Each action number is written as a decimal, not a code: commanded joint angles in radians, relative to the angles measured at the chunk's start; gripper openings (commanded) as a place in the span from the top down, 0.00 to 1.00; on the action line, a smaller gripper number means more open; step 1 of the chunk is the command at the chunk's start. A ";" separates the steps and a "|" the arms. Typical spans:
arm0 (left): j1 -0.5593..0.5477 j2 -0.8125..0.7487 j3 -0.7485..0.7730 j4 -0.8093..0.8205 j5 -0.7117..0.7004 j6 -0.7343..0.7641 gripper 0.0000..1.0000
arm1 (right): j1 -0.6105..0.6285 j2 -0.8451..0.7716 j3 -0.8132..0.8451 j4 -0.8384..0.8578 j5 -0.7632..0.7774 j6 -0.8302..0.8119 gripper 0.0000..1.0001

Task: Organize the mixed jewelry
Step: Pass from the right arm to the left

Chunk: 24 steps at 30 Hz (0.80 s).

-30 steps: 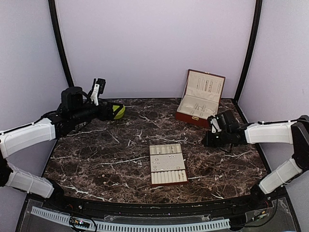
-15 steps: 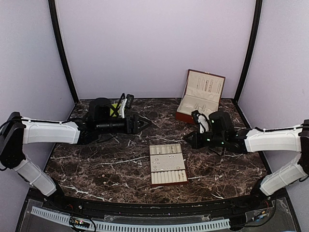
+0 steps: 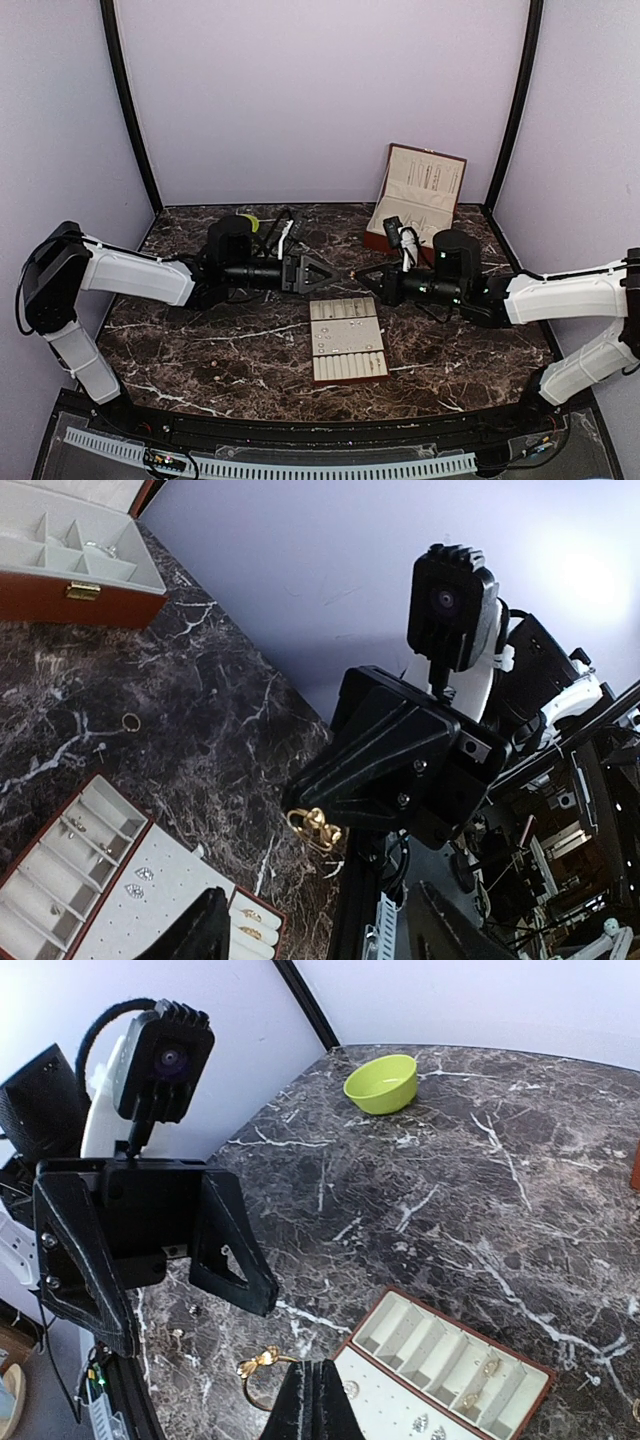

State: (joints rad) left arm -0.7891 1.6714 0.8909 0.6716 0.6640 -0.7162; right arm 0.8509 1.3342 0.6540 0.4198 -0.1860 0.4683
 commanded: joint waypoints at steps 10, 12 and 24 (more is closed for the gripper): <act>-0.044 -0.064 -0.084 0.257 0.016 0.183 0.55 | 0.010 -0.098 0.002 0.154 -0.197 0.135 1.00; -0.052 -0.057 -0.075 0.272 0.016 0.182 0.56 | 0.010 -0.108 0.004 0.154 -0.212 0.141 1.00; -0.111 -0.078 -0.054 0.238 -0.075 0.315 0.64 | 0.011 -0.132 0.039 -0.001 -0.052 0.142 1.00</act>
State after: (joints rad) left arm -0.8684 1.6485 0.8223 0.9287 0.6590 -0.5091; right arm 0.8513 1.2308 0.6552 0.4931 -0.3691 0.6117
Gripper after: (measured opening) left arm 0.357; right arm 0.007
